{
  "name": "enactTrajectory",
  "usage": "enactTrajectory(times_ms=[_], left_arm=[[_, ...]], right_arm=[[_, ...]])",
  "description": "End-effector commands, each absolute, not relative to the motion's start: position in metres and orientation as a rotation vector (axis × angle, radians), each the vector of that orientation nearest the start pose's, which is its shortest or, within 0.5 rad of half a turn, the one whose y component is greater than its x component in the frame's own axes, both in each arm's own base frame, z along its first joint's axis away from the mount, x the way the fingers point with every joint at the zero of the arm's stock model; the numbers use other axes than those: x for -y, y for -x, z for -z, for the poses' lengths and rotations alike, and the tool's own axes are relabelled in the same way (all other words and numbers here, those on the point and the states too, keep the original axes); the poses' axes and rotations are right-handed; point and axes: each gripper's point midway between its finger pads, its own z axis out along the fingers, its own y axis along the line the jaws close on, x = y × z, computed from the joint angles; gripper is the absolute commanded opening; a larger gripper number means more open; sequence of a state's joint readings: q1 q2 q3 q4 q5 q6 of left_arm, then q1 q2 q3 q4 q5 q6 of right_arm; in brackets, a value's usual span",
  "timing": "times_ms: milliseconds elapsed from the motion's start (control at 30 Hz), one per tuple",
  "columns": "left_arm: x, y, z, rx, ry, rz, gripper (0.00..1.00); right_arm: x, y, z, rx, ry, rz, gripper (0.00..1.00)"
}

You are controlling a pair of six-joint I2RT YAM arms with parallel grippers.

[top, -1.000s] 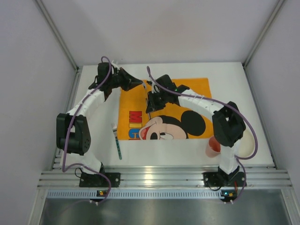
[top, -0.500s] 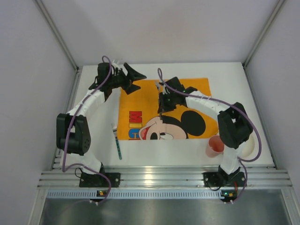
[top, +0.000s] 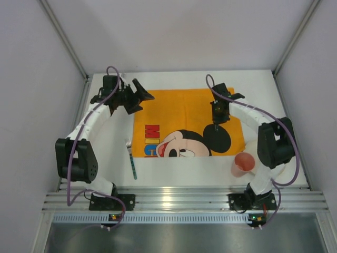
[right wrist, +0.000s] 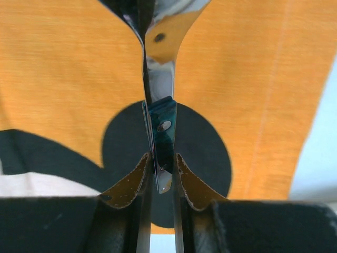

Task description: Set the dinner table for one person

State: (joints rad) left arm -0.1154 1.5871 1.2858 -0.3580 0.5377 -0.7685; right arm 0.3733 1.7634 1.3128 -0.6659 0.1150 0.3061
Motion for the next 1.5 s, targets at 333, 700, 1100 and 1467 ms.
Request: enactTrajectory(times_ms=[333, 700, 1100, 1467], left_arm=[[0.073, -0.31, -0.11, -2.661, 0.522, 0.322, 0.93], [0.05, -0.27, -0.084, -2.758, 0.582, 0.125, 0.75], [0.075, -0.201, -0.065, -2.886, 0.612, 0.023, 0.66], [0.081, -0.18, -0.037, -2.941, 0.664, -0.032, 0.59]], right_arm=[[-0.066, -0.365, -0.047, -2.771, 0.034, 0.412, 0.0], [-0.067, -0.364, -0.067, -2.748, -0.029, 0.376, 0.83], [-0.073, -0.362, -0.135, -2.628, -0.135, 0.254, 0.93], [-0.072, -0.357, -0.128, -2.648, -0.131, 0.234, 0.93]])
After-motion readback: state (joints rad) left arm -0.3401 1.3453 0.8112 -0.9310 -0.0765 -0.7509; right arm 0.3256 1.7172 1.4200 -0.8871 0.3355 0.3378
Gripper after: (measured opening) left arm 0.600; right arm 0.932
